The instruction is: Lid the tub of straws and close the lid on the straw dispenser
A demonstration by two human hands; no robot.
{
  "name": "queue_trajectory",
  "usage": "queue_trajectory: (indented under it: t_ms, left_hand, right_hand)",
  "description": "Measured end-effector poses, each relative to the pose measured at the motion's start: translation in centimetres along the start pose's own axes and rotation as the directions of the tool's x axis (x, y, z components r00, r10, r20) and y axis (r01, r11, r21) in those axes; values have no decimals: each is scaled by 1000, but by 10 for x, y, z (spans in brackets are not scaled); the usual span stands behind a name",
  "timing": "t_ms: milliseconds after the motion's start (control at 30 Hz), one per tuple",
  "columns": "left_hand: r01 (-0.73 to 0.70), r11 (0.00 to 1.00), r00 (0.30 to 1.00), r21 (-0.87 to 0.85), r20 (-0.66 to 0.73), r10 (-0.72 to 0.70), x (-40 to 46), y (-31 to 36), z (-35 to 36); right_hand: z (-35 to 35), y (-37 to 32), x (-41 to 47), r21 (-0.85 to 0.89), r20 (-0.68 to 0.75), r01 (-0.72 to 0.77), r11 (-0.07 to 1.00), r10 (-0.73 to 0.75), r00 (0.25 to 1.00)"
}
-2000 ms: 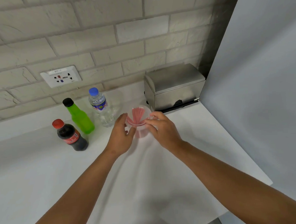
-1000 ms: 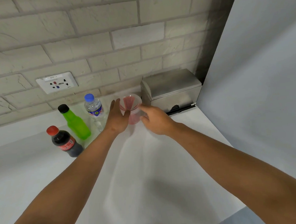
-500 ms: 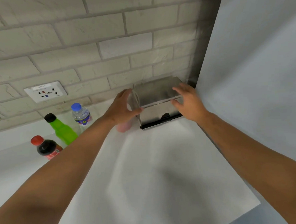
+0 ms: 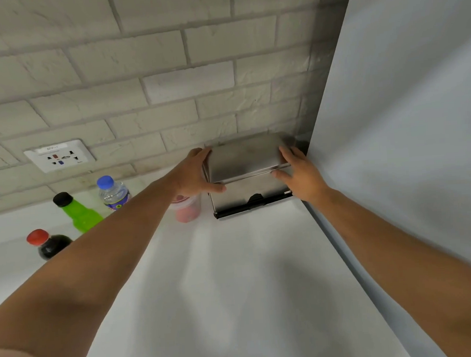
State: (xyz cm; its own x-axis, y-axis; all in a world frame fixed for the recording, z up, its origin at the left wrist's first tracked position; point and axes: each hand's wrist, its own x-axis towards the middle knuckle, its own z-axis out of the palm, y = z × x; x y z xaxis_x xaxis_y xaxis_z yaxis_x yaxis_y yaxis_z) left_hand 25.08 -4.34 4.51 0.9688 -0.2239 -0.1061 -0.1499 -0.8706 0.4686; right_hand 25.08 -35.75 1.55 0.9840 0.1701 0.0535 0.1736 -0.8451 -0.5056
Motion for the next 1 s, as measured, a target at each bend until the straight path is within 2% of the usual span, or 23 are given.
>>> queue_trajectory:
  t_ms: [367,1000]
  left_hand:
    - [-49,998,997,-29,-60,47,4,-5,5]
    - [-16,1000,1000,-21,-20,15,1,-2,1]
  right_hand:
    - [3,1,2,-8,-40,2,1000,-2,999]
    - [-1,-7,-7,-36,-38,-6,999,5,999]
